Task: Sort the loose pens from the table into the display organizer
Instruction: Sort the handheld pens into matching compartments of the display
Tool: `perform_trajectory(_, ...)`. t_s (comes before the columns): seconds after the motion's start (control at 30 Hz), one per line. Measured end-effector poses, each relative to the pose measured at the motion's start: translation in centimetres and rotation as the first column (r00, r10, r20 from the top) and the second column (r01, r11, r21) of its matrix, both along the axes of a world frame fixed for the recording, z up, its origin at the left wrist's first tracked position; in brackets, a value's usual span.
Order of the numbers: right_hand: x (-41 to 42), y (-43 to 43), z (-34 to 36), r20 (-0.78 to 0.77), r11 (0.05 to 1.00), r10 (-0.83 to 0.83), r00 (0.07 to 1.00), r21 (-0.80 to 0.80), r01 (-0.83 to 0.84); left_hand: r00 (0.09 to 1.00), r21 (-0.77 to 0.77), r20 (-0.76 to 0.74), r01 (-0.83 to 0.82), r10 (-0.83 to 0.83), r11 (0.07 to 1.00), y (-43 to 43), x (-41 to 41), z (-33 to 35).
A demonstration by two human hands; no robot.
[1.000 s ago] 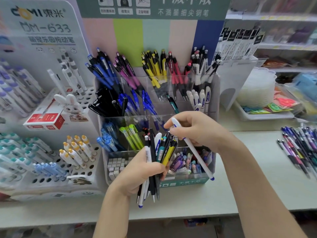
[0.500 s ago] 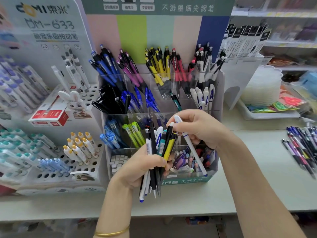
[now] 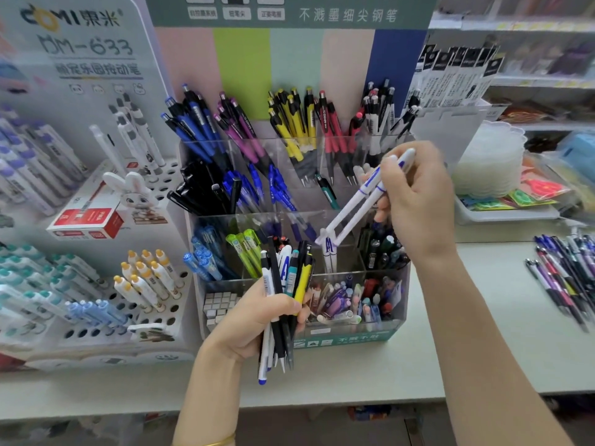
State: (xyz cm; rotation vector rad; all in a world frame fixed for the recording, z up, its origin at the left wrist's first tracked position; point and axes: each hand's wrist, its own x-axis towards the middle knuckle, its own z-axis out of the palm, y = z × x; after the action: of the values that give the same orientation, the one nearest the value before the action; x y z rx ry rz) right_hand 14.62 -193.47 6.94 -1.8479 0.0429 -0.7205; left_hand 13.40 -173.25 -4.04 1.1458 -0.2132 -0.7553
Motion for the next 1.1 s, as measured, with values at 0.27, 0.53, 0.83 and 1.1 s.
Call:
perform_trajectory(0.27, -0.7, 2.2, -4.5, -0.091, 0.798, -0.117, 0.989, -0.601, 0.039, 0.996, 0.053, 0.088, -0.027, 0.022, 0.998, -0.6, -0.4, 0.5)
perform_trajectory(0.53, 0.1, 3.2, -6.9, -0.488, 0.713, -0.233, 0.841, -0.674, -0.193, 0.968, 0.157, 0.239, -0.112, 0.073, 0.981, -0.5, -0.9, 1.2)
perform_trajectory(0.83, -2.3, 2.5, -5.2, -0.298, 0.904, -0.072, 0.952, -0.424, -0.064, 0.789, 0.142, 0.55, -0.413, 0.275, 0.899, -1.6, -2.1, 3.4)
perform_trajectory(1.1, -4.0, 3.5, -2.3, -0.136, 0.886, 0.459, 0.878, 0.142, -0.441, 0.678, 0.1, 0.652, -0.52, 0.339, 0.848, -1.8, -1.7, 3.5)
